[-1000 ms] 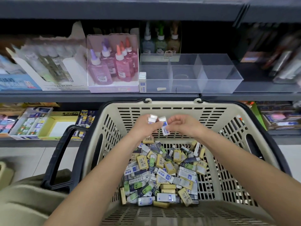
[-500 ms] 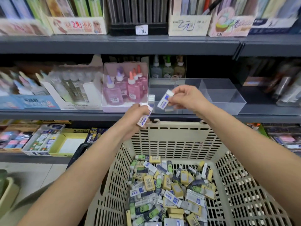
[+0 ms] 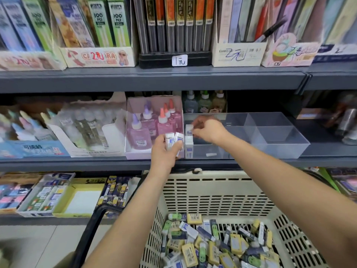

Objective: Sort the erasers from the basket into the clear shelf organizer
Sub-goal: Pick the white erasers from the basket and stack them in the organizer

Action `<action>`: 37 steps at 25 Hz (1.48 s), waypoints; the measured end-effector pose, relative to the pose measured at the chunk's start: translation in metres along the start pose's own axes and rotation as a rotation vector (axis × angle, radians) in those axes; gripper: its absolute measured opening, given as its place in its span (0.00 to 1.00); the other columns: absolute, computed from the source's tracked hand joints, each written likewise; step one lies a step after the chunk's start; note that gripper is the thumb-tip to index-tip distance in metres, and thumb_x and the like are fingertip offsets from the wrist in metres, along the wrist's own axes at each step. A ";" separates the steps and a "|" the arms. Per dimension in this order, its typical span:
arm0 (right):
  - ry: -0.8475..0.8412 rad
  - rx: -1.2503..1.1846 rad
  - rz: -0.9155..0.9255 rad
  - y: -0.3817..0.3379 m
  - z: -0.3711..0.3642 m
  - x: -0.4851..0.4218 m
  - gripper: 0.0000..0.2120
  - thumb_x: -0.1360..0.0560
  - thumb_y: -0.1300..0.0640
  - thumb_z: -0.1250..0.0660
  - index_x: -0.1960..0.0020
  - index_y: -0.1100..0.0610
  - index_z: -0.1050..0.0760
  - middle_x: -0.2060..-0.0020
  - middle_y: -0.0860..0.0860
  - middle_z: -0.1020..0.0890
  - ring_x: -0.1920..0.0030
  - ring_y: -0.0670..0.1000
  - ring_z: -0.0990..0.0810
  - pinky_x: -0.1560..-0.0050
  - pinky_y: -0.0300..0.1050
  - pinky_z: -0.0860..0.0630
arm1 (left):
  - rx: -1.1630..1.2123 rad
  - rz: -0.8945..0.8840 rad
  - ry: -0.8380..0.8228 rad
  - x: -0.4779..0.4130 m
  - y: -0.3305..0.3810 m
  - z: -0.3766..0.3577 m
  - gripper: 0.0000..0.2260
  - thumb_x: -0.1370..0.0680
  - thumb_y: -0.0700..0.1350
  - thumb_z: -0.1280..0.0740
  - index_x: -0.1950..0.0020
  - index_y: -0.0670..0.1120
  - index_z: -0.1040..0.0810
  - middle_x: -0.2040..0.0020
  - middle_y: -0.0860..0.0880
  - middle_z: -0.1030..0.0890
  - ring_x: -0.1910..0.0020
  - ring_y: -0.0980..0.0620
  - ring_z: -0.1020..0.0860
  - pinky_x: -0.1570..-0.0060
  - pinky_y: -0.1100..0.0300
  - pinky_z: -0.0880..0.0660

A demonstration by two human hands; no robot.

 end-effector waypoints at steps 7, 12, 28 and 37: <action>-0.187 0.228 0.057 0.005 -0.017 0.005 0.17 0.20 0.53 0.45 0.36 0.57 0.26 0.37 0.54 0.23 0.38 0.54 0.26 0.40 0.42 0.32 | 0.231 0.123 -0.036 -0.008 -0.016 0.000 0.07 0.21 0.38 0.42 0.49 0.48 0.28 0.57 0.50 0.22 0.63 0.56 0.23 0.70 0.67 0.26; 0.116 0.105 0.188 -0.021 0.011 0.032 0.16 0.22 0.49 0.41 0.58 0.57 0.20 0.63 0.53 0.17 0.60 0.51 0.20 0.56 0.45 0.24 | 0.382 0.145 -0.191 -0.002 -0.011 -0.009 0.12 0.21 0.33 0.45 0.50 0.47 0.26 0.60 0.49 0.20 0.64 0.55 0.21 0.68 0.64 0.25; 0.191 0.092 0.083 -0.014 0.048 0.008 0.04 0.26 0.55 0.31 0.52 0.51 0.22 0.65 0.47 0.22 0.64 0.46 0.24 0.62 0.36 0.30 | 0.227 0.037 -0.114 -0.005 -0.011 -0.003 0.09 0.22 0.34 0.40 0.55 0.46 0.24 0.53 0.51 0.22 0.61 0.60 0.23 0.54 0.62 0.21; 0.002 0.198 0.088 -0.006 -0.003 -0.005 0.08 0.24 0.56 0.35 0.46 0.54 0.23 0.52 0.53 0.18 0.55 0.53 0.21 0.53 0.41 0.25 | 0.132 0.001 -0.104 -0.011 -0.016 0.004 0.09 0.23 0.35 0.35 0.49 0.46 0.20 0.57 0.51 0.17 0.59 0.58 0.20 0.56 0.65 0.22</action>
Point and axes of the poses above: each hand's wrist, its own x-axis away from the middle knuckle, its own z-axis out of the back of the hand, y = z × x, the point moved 7 cm from there along -x, towards the middle knuckle
